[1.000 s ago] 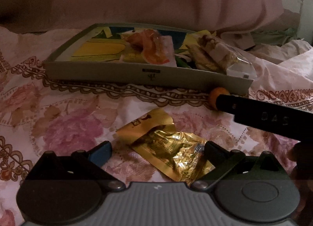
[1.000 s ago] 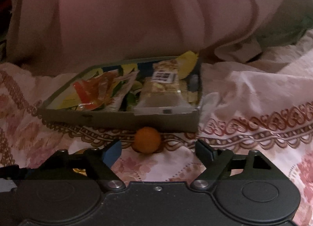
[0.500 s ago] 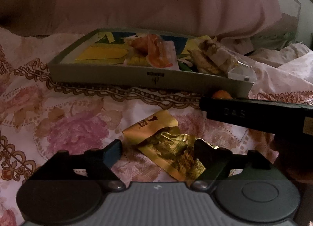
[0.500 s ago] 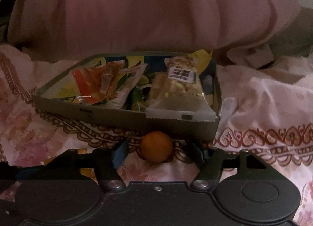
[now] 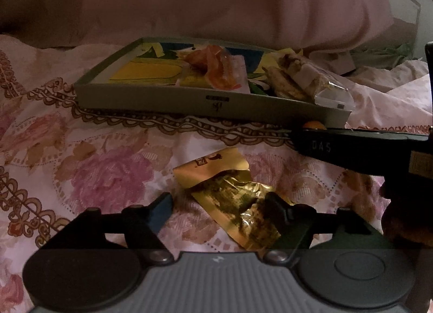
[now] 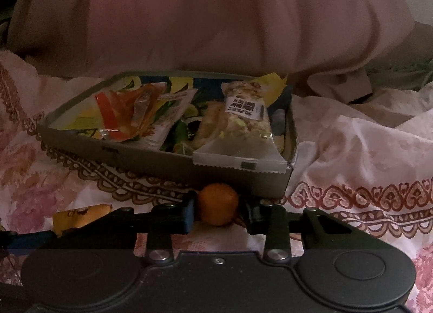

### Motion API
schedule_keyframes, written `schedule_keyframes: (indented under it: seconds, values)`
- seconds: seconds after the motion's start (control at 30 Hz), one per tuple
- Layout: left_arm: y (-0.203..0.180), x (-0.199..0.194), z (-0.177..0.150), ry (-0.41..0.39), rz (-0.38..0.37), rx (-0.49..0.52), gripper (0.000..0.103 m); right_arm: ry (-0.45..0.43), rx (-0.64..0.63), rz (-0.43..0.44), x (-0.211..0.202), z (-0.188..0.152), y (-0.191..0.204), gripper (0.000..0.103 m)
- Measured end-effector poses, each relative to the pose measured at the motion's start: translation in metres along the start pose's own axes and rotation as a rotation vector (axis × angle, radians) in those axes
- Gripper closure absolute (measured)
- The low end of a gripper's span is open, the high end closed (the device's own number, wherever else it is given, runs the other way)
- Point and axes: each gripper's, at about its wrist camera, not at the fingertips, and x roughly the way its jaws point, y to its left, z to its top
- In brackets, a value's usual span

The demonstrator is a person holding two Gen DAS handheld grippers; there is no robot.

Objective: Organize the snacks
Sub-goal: 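Grasp the mandarin orange with right gripper while left gripper grasps the gold foil packet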

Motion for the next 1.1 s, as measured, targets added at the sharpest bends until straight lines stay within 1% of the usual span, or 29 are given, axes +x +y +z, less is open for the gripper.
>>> schedule_keyframes:
  seconds: [0.03,0.1,0.2,0.3,0.4,0.47,0.53,0.6,0.7,0.83,1.03,1.1]
  values:
    - [-0.001,0.0,0.001,0.002,0.004,0.003,0.03,0.002,0.001,0.0,0.0,0.0,0.0,0.067]
    - [-0.001,-0.001,0.003,0.011,0.005,0.002,0.04,0.004,0.01,0.001,-0.001,0.001,0.0,0.067]
    - [-0.004,-0.003,0.005,0.026,0.006,0.021,0.048,0.015,0.022,0.005,-0.006,0.0,-0.001,0.068]
    - [-0.006,-0.005,0.006,0.035,0.01,0.042,0.053,0.027,0.034,0.014,-0.016,-0.001,-0.002,0.068]
    - [-0.007,-0.006,0.006,0.046,0.014,0.048,0.055,0.041,0.02,0.024,-0.025,-0.003,-0.001,0.068]
    - [-0.005,-0.007,0.006,0.053,0.011,0.04,0.055,0.048,0.008,0.021,-0.032,-0.005,-0.001,0.068]
    - [-0.003,-0.006,0.007,0.061,0.007,0.024,0.053,0.052,0.011,0.021,-0.039,-0.005,-0.003,0.068]
    - [0.0,-0.005,0.009,0.069,0.012,0.014,0.046,0.052,0.02,0.021,-0.047,-0.004,-0.006,0.068]
    - [0.004,-0.002,0.011,0.083,0.017,-0.009,0.038,0.042,0.025,0.019,-0.056,-0.001,-0.01,0.068]
    - [0.006,0.0,0.012,0.094,0.022,-0.04,0.035,0.031,0.035,0.028,-0.062,0.003,-0.012,0.068]
    - [0.004,0.003,0.016,0.106,0.031,-0.051,0.033,0.032,0.031,0.039,-0.061,0.004,-0.01,0.068]
    - [0.004,0.005,0.018,0.112,0.028,-0.063,0.029,0.03,0.035,0.041,-0.061,0.005,-0.01,0.068]
